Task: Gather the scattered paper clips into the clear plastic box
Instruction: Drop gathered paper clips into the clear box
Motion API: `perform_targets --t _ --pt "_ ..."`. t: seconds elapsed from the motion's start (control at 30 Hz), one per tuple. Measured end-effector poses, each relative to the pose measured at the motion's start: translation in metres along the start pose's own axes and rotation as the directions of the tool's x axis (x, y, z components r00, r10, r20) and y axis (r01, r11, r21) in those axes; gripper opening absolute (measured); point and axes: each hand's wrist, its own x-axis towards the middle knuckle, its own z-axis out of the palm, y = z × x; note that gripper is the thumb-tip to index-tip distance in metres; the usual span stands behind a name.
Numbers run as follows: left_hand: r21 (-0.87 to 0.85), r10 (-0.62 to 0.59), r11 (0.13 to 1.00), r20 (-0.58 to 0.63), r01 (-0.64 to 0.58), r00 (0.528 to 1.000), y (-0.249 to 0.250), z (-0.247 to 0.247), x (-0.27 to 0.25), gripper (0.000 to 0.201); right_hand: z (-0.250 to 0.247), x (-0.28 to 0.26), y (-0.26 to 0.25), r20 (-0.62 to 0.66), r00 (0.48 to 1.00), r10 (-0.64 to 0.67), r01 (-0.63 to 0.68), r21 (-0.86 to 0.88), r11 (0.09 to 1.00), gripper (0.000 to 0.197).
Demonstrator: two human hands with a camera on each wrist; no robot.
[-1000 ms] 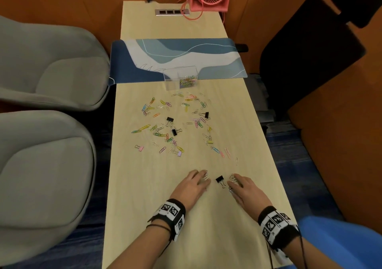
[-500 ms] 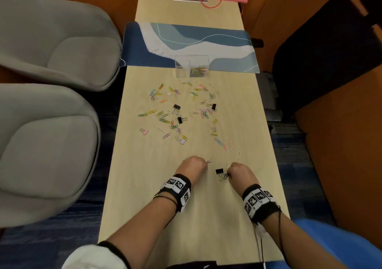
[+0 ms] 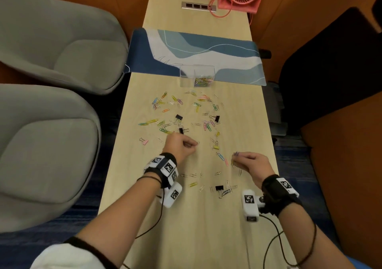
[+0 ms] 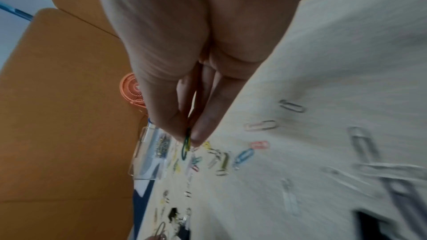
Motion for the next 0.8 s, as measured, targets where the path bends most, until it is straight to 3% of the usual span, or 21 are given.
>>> perform_targets --t 0.07,0.2,0.43,0.67,0.8 --pt "-0.066 -0.019 0.998 -0.068 0.014 0.997 0.015 -0.021 0.026 0.013 0.004 0.012 -0.022 0.017 0.999 -0.037 0.036 0.052 0.998 0.014" --pt "-0.123 0.046 0.99 -0.218 -0.074 0.975 0.046 -0.057 0.083 0.011 0.015 0.045 -0.065 0.001 0.989 -0.145 0.144 0.08 0.986 0.013" --pt "-0.153 0.157 0.965 -0.31 -0.212 0.938 0.087 -0.07 0.184 0.01 0.045 0.117 -0.136 -0.069 0.96 -0.273 0.282 0.228 0.932 0.013" --pt "-0.004 0.242 0.969 -0.221 -0.249 0.945 0.08 -0.036 0.255 0.013 0.067 0.179 -0.189 -0.145 0.944 -0.297 0.328 0.531 0.782 0.016" --pt "0.162 0.248 0.961 -0.159 -0.223 0.956 0.066 -0.023 0.278 0.018 0.083 0.204 -0.205 -0.12 0.907 -0.404 0.421 0.293 0.858 0.015"
